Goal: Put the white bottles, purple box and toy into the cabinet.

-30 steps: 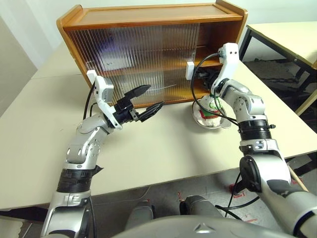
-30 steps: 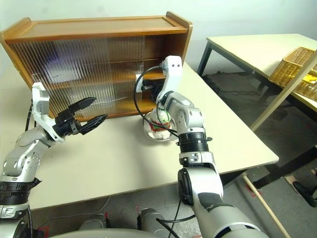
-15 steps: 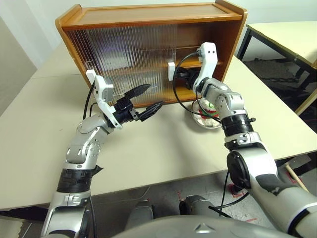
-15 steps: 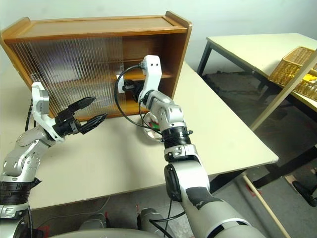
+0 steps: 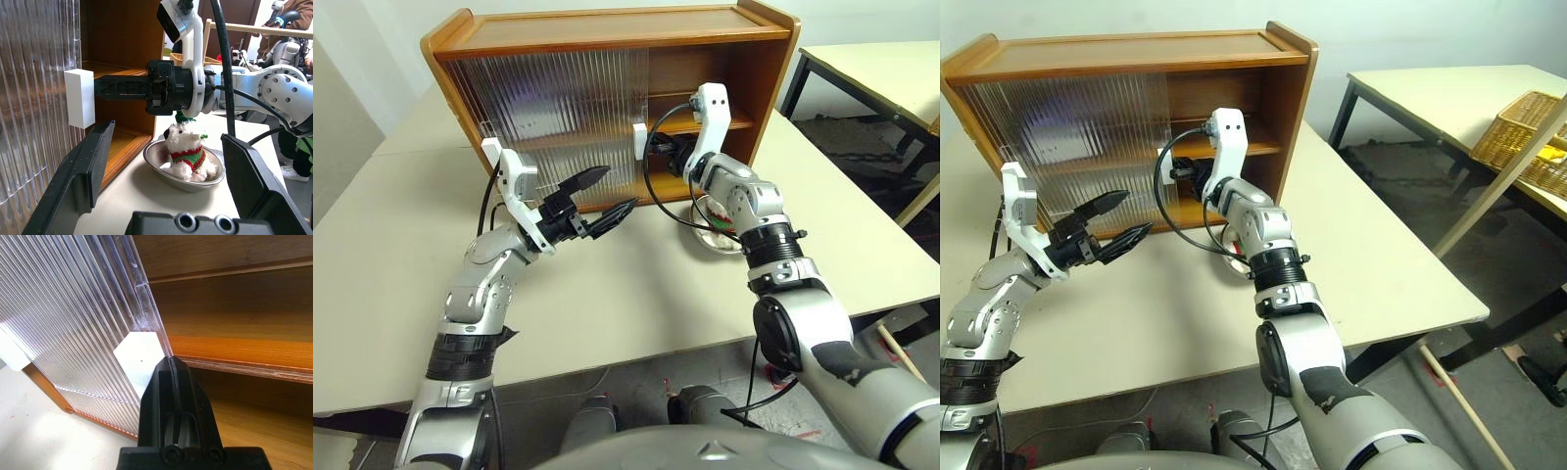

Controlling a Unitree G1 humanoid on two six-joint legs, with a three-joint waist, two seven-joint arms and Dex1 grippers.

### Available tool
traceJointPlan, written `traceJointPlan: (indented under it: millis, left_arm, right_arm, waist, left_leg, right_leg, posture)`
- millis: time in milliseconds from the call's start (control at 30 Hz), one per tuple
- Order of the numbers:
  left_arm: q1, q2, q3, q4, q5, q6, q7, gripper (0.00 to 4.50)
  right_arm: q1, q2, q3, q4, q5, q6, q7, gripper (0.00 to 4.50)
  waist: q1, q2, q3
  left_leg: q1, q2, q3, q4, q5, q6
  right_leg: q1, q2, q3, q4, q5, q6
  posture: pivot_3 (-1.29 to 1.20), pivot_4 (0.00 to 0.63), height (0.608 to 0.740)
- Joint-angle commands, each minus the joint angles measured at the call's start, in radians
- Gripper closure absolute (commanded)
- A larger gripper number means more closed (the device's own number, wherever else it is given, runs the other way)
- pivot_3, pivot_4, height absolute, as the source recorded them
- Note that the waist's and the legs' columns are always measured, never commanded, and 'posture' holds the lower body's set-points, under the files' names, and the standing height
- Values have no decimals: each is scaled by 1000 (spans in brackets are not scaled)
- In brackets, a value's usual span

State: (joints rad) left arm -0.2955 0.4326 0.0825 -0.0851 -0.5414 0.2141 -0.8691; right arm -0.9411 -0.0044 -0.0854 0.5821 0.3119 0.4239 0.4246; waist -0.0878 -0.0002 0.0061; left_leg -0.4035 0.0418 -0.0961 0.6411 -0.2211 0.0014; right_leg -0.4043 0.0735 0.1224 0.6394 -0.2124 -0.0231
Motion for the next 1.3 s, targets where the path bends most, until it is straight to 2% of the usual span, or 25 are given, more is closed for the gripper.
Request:
traceJointPlan:
  millis: [33, 233, 333, 400, 700, 1000, 1200, 1300]
  left_arm:
    - [-10, -3, -3, 4, 7, -12, -8, 0]
    - [-11, -13, -6, 12, 10, -18, -8, 0]
    - [-8, -19, -8, 13, 11, -21, -7, 0]
    - [-5, -24, -10, 11, 11, -22, -6, 0]
    - [9, -30, -12, 2, 10, -24, -4, 0]
    - [56, -44, -13, -26, 7, -29, 11, 0]
    - [56, -51, -19, -22, 8, -27, 6, 0]
    - [44, -49, -18, -11, 6, -25, 1, 0]
  right_arm:
    - [-6, -9, 13, -4, -15, -12, 6, 4478]
    - [24, -87, 21, -50, -41, -16, 15, 4478]
    - [47, -121, 23, -84, -49, -3, 10, 4052]
    - [65, -143, 22, -109, -52, 5, 13, 3480]
    - [123, -264, 11, -246, -41, 79, 42, 140]
    - [234, -456, -84, -474, 37, 292, 66, 59]
    - [305, -511, -121, -601, 83, 389, 70, 59]
    - [360, -538, -129, -657, 135, 429, 121, 59]
  waist:
    - [0, 0, 0]
    - [3, 0, 0]
    - [4, 0, 0]
    - [3, 0, 0]
    - [4, 0, 0]
    - [15, -1, 0]
    - [13, -1, 0]
    - [13, -1, 0]
  left_leg:
    - [0, 0, 0, 0, 0, 0]
    - [0, 0, 0, 1, 0, 0]
    - [0, 0, 0, 1, 0, 0]
    - [0, 0, 0, 1, 0, 0]
    - [0, 0, 0, 2, 1, 1]
    - [4, -2, 1, 3, 3, 2]
    - [8, -4, 2, 3, 3, 1]
    - [10, -5, 2, 3, 3, 1]
  right_leg:
    - [0, 0, 0, 0, 0, 0]
    - [0, 0, 0, 0, 0, -1]
    - [1, 0, 0, 0, 0, -1]
    - [1, 0, 0, 0, 0, -1]
    - [2, 0, 0, 0, -2, 7]
    - [9, 0, 0, 0, -5, 12]
    - [12, 4, 1, -1, -4, 14]
    - [14, 6, 0, -1, -4, 14]
  posture:
    - [-99, 0, 740]
    - [-102, 0, 740]
    - [-106, 0, 740]
    - [-109, 0, 740]
    - [-97, 0, 740]
    - [-91, 1, 740]
    - [-108, 4, 740]
    - [-111, 6, 740]
